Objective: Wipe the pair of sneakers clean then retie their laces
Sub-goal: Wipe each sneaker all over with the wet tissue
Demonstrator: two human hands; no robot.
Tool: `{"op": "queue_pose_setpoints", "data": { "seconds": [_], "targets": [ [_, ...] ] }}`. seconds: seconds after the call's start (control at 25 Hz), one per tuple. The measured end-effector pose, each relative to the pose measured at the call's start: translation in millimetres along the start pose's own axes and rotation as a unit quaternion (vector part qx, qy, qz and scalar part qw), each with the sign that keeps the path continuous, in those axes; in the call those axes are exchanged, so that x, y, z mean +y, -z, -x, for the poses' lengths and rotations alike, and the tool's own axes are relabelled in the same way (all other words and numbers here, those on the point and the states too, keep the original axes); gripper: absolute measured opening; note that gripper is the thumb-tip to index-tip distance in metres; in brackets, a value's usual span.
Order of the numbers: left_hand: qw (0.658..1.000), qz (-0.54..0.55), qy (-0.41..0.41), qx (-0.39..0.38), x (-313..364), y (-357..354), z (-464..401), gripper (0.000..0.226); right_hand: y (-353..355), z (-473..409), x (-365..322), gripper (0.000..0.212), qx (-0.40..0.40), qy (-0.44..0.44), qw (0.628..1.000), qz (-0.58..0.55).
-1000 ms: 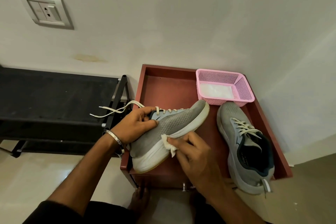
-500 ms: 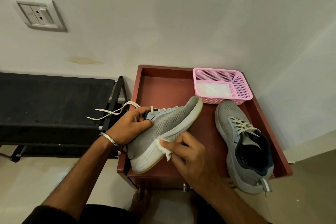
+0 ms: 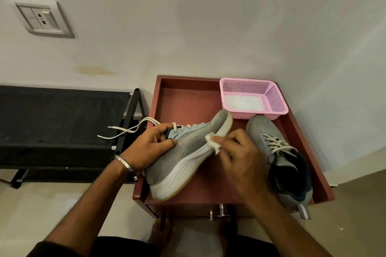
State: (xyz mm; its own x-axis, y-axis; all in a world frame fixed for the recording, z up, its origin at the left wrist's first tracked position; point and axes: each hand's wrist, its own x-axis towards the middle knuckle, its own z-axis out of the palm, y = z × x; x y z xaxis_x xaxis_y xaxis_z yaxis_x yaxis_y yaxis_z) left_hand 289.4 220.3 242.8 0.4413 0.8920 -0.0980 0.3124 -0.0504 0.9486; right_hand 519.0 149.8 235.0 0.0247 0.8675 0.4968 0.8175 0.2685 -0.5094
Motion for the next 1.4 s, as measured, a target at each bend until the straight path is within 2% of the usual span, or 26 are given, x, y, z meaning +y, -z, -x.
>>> {"op": "queue_pose_setpoints", "data": {
  "seconds": [0.08, 0.16, 0.36, 0.72, 0.84, 0.92, 0.96, 1.0, 1.08, 1.16, 1.2, 1.32, 1.4],
  "targets": [
    [1.0, 0.014, -0.003, -0.01, 1.2, 0.9, -0.1, 0.027, -11.3, 17.1, -20.7, 0.025, -0.06, 0.062, 0.996, -0.032],
    [0.999, 0.028, -0.007, -0.019, 3.5, 0.8, 1.0, 0.027, -10.5, 14.0, -19.3, 0.025, -0.064, 0.084, 0.994, -0.022],
    [0.996, 0.06, -0.017, -0.059, 5.4, 0.0, 3.1, 0.032, 7.5, -20.0, 21.3, 0.026, 0.043, -0.032, 0.997, 0.048],
    [0.995, 0.058, -0.013, -0.082, 15.7, -4.0, 6.5, 0.028, 10.4, -31.8, 30.7, 0.024, 0.069, -0.107, 0.992, 0.025],
    [0.994, 0.077, 0.018, -0.079, 18.3, -6.2, 7.8, 0.025, 8.0, -31.5, 31.2, 0.022, 0.064, -0.108, 0.992, 0.001],
    [0.994, 0.078, 0.05, -0.055, 24.1, -9.5, 8.7, 0.011, 7.8, -29.4, 30.7, 0.022, 0.061, -0.096, 0.993, -0.015],
    [0.994, 0.075, 0.072, -0.031, 28.9, -11.5, 9.9, 0.021, 8.2, -29.1, 31.1, 0.023, 0.062, -0.094, 0.993, -0.021],
    [0.994, 0.064, 0.093, -0.002, 31.9, -13.5, 10.3, 0.032, 8.6, -29.2, 31.2, 0.023, 0.064, -0.094, 0.993, -0.026],
    [0.993, -0.051, 0.086, 0.062, 32.5, -17.0, 10.2, 0.047, 8.4, -29.2, 30.5, 0.024, 0.066, -0.098, 0.993, -0.029],
    [0.966, -0.214, 0.063, 0.129, 32.1, -19.8, 13.2, 0.049, 7.8, -29.0, 28.7, 0.024, 0.067, -0.106, 0.992, -0.028],
    [0.955, -0.246, 0.063, 0.153, 35.2, -21.6, 15.4, 0.048, 7.8, -28.8, 28.0, 0.024, 0.067, -0.11, 0.991, -0.028],
    [0.94, -0.275, 0.103, 0.174, 49.9, -31.1, 17.8, 0.065, 9.3, -27.5, 26.2, 0.024, 0.068, -0.114, 0.991, -0.026],
    [0.937, -0.27, 0.144, 0.168, 56.4, -39.1, 12.3, 0.068, 10.0, -27.0, 24.9, 0.023, 0.065, -0.117, 0.991, -0.023]
  ]
}}
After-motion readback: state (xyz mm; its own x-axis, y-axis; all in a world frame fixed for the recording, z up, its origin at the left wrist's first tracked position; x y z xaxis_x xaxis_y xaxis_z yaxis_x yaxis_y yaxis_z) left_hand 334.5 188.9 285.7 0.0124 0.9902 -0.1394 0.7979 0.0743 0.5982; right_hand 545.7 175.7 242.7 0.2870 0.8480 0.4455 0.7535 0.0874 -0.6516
